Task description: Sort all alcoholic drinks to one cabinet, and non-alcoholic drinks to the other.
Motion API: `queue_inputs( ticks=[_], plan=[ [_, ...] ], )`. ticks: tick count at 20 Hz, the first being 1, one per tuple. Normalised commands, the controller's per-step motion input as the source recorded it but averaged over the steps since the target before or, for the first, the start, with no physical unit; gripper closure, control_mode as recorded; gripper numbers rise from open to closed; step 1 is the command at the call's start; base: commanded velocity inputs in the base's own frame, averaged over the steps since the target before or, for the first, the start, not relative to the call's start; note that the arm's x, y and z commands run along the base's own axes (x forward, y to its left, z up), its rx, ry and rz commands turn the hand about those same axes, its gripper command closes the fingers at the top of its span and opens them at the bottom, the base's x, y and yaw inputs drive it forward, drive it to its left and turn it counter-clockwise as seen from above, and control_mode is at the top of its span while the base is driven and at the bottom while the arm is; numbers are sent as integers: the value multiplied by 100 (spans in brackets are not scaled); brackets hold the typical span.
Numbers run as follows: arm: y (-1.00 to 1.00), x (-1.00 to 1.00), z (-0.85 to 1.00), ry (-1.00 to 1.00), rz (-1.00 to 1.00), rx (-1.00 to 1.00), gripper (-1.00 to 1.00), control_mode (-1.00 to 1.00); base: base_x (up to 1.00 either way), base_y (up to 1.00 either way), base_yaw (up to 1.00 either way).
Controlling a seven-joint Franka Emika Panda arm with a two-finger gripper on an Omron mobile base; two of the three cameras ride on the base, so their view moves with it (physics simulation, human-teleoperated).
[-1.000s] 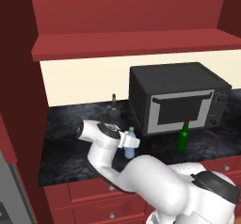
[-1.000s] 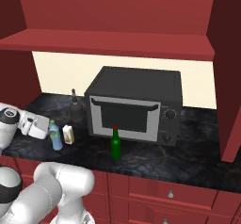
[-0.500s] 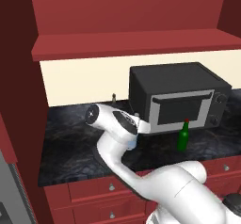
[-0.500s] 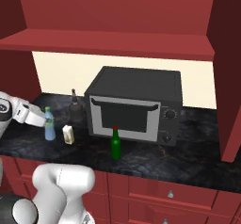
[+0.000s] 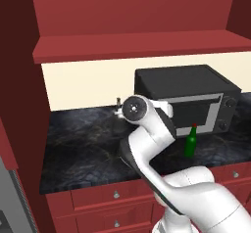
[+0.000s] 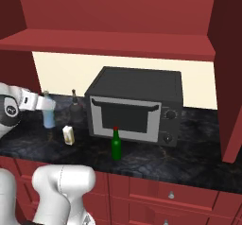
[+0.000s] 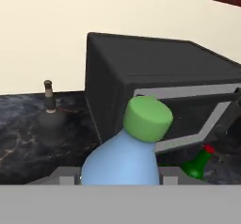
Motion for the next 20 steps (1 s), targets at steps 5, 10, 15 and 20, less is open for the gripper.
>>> queue_inputs(
  ticks=[5,10,15,20],
  plan=[
    [0,-8,87,0,29,0,100,-100,0,0,0],
    [0,-6,88,-2,26,1,100,-100,0,0,0],
    [0,-11,81,-7,23,0,100,-100,0,0,0],
    [0,-2,74,-14,20,0,100,-100,0,0,0]
  ],
)
